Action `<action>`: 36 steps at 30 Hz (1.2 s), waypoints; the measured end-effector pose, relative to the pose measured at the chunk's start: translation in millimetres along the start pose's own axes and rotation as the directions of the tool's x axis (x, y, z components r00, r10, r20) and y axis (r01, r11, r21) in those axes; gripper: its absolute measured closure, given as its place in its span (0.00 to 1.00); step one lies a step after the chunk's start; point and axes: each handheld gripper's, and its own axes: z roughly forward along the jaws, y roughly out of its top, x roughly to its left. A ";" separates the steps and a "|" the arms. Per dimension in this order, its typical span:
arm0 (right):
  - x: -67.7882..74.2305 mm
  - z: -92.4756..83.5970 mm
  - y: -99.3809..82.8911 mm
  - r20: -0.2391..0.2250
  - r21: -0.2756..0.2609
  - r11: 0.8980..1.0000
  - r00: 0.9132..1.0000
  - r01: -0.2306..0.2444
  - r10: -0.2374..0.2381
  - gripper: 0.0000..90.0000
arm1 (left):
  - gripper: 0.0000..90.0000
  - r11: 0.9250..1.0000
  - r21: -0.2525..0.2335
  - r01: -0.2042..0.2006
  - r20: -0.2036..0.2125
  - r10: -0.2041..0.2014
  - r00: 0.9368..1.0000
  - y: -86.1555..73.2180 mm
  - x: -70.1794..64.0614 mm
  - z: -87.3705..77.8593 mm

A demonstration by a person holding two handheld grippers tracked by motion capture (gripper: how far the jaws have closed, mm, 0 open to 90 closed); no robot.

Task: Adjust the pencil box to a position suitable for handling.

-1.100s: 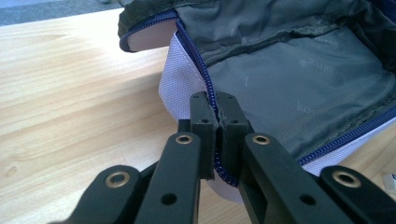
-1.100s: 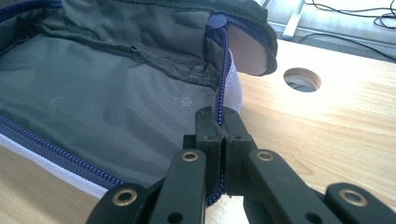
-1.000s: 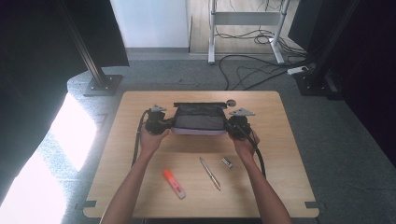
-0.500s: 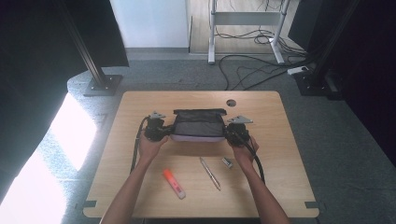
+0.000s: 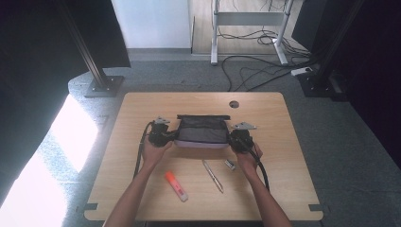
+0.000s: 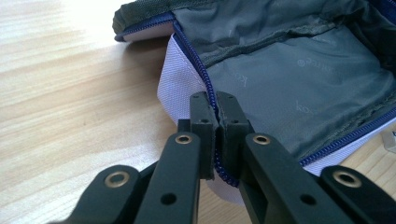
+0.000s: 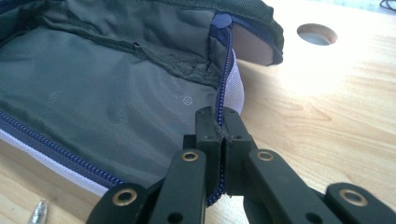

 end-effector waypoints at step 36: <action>0.2 23.8 -27.8 -0.010 0.073 0.997 1.000 0.027 -0.026 0.87 | 0.85 0.998 0.063 0.028 -0.016 -0.027 1.000 -20.2 5.5 29.4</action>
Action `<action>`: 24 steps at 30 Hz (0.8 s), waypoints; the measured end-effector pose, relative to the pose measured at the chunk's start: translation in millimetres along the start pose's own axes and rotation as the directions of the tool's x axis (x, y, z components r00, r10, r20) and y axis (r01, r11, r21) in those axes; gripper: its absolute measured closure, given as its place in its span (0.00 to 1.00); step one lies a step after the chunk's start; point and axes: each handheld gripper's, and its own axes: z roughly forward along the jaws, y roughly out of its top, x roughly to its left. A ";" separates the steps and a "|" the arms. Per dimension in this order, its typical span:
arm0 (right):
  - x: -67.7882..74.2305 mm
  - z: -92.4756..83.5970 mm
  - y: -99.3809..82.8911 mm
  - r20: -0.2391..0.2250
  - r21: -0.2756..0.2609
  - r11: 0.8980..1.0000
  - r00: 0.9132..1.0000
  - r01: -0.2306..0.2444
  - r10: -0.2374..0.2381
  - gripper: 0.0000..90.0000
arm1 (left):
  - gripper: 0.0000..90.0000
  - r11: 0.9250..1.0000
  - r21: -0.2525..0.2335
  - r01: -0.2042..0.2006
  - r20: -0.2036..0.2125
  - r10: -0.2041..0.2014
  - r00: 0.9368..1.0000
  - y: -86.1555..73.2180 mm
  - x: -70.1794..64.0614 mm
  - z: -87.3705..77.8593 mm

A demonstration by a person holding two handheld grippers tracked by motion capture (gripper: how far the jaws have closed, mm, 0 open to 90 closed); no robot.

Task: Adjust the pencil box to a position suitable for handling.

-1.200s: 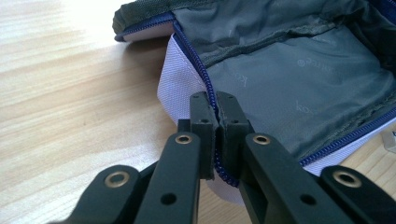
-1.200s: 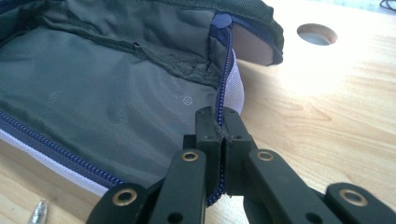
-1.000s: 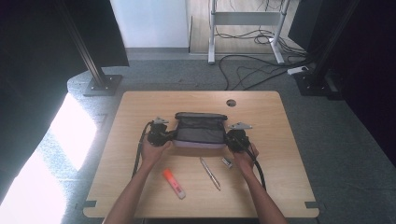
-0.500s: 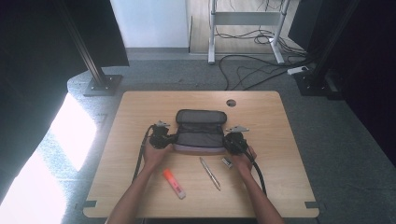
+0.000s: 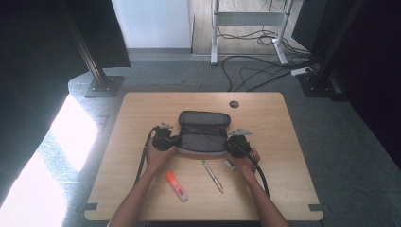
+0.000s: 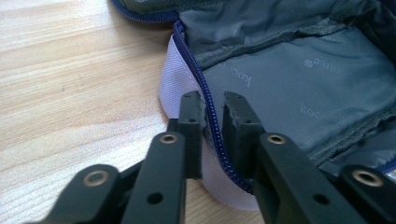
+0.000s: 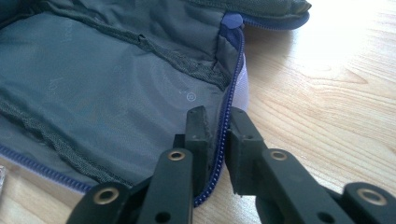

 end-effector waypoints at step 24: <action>-9.4 -42.5 1.3 -0.094 -0.142 0.989 0.995 -0.034 0.021 0.53 | 0.37 0.995 -0.091 -0.037 -0.011 0.036 0.999 -3.9 -6.7 -34.3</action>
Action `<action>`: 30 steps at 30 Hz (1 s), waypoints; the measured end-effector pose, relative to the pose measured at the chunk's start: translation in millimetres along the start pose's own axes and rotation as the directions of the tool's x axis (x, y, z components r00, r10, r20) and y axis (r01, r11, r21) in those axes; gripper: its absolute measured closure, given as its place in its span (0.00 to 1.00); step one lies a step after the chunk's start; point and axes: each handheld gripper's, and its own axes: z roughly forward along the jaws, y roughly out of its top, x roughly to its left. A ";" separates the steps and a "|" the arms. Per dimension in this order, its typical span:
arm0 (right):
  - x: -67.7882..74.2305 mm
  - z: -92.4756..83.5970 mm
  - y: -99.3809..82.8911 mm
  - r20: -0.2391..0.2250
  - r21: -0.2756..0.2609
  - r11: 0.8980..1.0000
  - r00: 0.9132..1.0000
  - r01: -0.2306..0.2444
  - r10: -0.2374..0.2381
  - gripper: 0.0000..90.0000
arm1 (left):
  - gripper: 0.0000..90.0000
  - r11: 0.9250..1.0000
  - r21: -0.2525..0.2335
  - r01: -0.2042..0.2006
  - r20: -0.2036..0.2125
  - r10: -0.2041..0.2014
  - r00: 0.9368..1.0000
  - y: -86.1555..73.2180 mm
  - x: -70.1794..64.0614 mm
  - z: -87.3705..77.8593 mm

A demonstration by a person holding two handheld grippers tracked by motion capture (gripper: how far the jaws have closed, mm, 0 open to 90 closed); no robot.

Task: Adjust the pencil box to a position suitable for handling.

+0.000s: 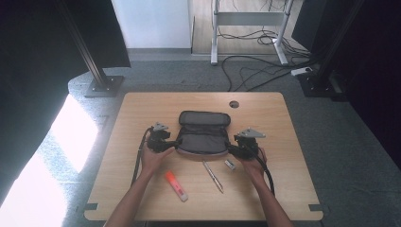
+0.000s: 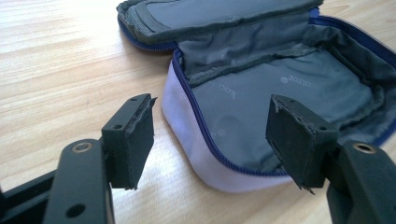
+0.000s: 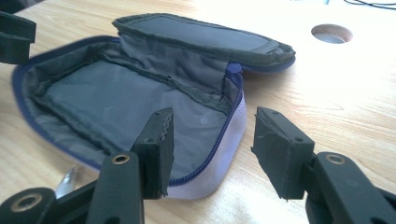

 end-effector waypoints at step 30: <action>-3.4 -52.2 -34.1 -0.061 -0.058 0.998 0.998 -0.006 0.002 0.48 | 0.41 0.995 -0.094 -0.013 0.026 0.016 1.000 -52.8 -2.5 -63.3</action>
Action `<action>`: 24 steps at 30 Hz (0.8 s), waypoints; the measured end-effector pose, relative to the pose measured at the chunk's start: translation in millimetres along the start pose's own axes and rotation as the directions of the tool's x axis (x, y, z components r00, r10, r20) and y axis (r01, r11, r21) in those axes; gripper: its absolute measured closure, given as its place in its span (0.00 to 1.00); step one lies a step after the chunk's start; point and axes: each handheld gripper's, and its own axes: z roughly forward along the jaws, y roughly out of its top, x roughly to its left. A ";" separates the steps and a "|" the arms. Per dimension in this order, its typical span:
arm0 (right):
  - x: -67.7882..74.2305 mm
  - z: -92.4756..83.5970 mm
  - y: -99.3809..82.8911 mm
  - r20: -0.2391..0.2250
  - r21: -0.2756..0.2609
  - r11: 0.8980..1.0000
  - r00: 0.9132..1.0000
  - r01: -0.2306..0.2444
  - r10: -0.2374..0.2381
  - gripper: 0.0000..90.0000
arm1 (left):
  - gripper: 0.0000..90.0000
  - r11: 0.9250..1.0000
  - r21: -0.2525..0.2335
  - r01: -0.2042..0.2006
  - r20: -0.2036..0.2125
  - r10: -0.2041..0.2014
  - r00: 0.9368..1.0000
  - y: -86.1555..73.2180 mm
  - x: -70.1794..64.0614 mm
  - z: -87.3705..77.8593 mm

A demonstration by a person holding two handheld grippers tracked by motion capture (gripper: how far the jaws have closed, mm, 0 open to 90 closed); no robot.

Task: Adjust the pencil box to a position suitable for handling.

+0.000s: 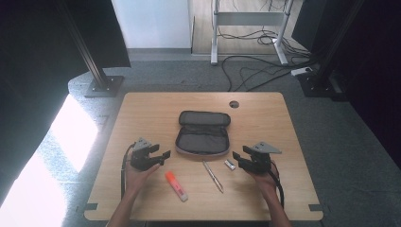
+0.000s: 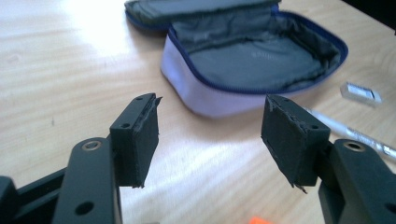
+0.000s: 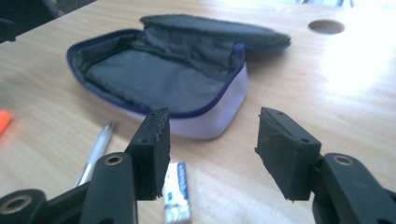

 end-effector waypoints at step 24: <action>11.7 -3.6 -33.8 -0.013 0.106 0.994 1.000 0.027 -0.025 0.44 | 0.44 0.999 0.029 0.024 -0.027 -0.023 0.999 -45.3 6.2 -15.9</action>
